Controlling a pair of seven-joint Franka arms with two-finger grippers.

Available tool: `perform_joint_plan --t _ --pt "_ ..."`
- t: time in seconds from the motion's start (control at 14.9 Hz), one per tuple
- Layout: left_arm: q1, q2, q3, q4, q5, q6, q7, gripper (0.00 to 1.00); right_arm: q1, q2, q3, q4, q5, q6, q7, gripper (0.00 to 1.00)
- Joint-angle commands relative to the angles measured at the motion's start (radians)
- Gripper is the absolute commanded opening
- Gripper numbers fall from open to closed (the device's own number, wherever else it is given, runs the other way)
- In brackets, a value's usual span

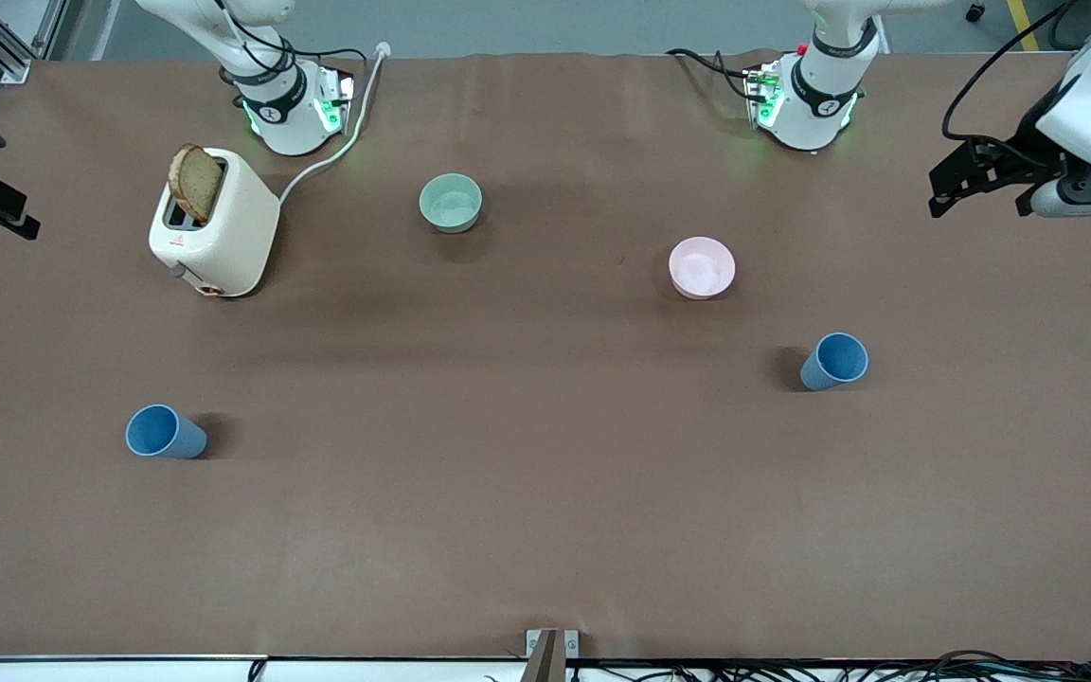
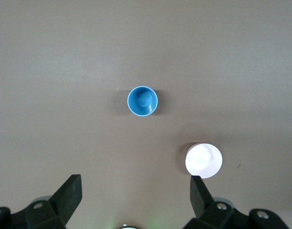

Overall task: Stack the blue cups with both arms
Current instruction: 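Reach the left gripper down to the blue cup beside the pink bowl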

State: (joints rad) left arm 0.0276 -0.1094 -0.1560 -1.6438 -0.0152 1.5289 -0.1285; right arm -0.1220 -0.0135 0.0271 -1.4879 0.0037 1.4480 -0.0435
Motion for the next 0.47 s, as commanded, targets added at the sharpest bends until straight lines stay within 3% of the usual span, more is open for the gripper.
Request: perform_joint_plan --t 0.0,0.13,0.27,0.4 --pt "0.0 0.065 -0.008 0.071 0.023 -0.041 0.009 1.0 -0.007 -0.008 0.005 -0.008 -0.014 -0.003 0.01 0.97" --pt "0.003 0.079 -0.002 0.093 0.023 -0.039 0.012 1.0 -0.007 -0.008 0.005 -0.008 -0.013 -0.001 0.01 0.97" --pt "0.003 0.15 0.001 0.151 0.037 -0.038 0.012 1.0 -0.007 -0.008 0.005 -0.008 -0.013 -0.001 0.01 0.97" --pt "0.003 0.21 0.001 0.147 0.064 0.008 0.0 1.0 -0.008 -0.008 0.005 -0.008 -0.013 0.0 0.008 0.97"
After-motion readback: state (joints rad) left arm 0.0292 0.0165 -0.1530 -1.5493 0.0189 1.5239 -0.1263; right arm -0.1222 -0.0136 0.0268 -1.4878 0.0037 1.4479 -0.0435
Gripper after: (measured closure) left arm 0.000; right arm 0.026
